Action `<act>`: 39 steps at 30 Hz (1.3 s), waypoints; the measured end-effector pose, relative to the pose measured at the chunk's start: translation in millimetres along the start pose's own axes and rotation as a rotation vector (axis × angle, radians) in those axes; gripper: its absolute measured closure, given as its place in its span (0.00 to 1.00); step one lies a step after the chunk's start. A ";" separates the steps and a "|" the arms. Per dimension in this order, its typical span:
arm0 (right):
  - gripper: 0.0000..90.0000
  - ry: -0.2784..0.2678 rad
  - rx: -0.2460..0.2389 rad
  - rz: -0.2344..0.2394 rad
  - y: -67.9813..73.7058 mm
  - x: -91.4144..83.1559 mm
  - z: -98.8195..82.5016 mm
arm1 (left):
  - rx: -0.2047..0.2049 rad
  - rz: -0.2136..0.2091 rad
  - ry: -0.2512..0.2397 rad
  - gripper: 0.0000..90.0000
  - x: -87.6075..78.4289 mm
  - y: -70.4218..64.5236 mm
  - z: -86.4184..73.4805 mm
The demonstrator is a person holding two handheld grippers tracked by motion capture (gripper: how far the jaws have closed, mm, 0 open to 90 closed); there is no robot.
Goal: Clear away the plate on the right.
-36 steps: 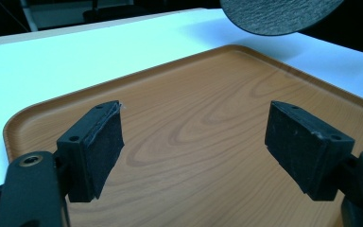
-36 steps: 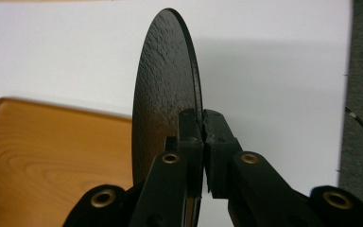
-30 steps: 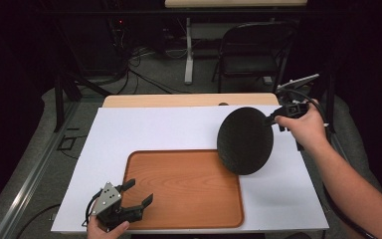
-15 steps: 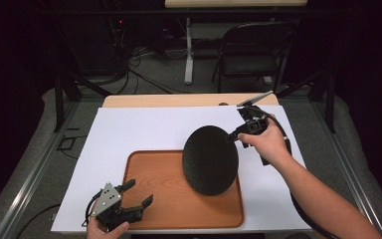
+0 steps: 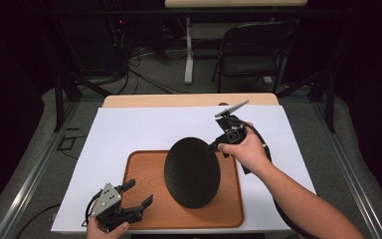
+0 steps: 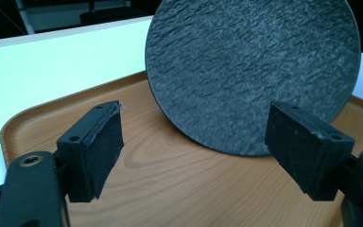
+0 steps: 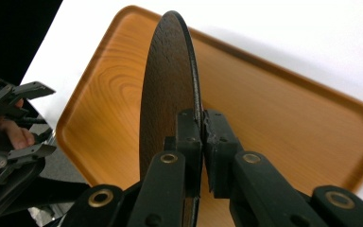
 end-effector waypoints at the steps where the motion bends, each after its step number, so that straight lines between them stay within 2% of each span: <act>1: 0.96 0.001 -0.003 0.005 0.6 0.9 -0.6 | 0.000 0.000 0.000 0.22 0.0 0.0 0.0; 7: 0.96 0.017 0.027 0.023 -0.1 6.9 -5.8 | -0.003 0.001 0.000 0.22 -0.4 -0.5 -0.1; 11: 0.97 0.013 0.027 0.000 -7.4 9.9 -10.6 | -0.002 0.002 0.002 0.22 -0.2 -0.4 -0.2; 18: 0.97 0.007 0.037 0.009 -17.1 11.3 -17.4 | 0.001 0.003 0.002 0.22 0.2 -0.2 -0.2; 23: 0.96 0.009 0.046 -0.010 -19.1 12.0 -21.5 | 0.003 0.002 0.004 0.22 0.2 -0.3 -0.3; 25: 0.95 0.006 0.036 -0.017 -21.3 13.1 -23.1 | 0.001 0.004 0.003 0.22 0.0 -0.4 -0.3; 36: 0.93 0.023 0.065 -0.032 -36.9 19.5 -33.9 | 0.001 0.005 0.005 0.22 0.6 0.0 -0.5; 37: 0.93 0.025 0.081 -0.033 -36.5 19.8 -34.5 | 0.000 0.004 0.005 0.22 0.6 -0.1 -0.5; 39: 0.92 0.023 0.073 -0.033 -39.5 21.1 -36.1 | 0.001 0.005 0.006 0.22 0.6 -0.1 -0.5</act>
Point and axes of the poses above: each handheld gripper's, and its own axes: x roughly forward along the jaws, z roughly out of its top, y roughly to its left, the point moved 3 cm from there along x, roughly forward along the jaws, and after that the axes turned 1 degree about -z, right-handed, at the moved point
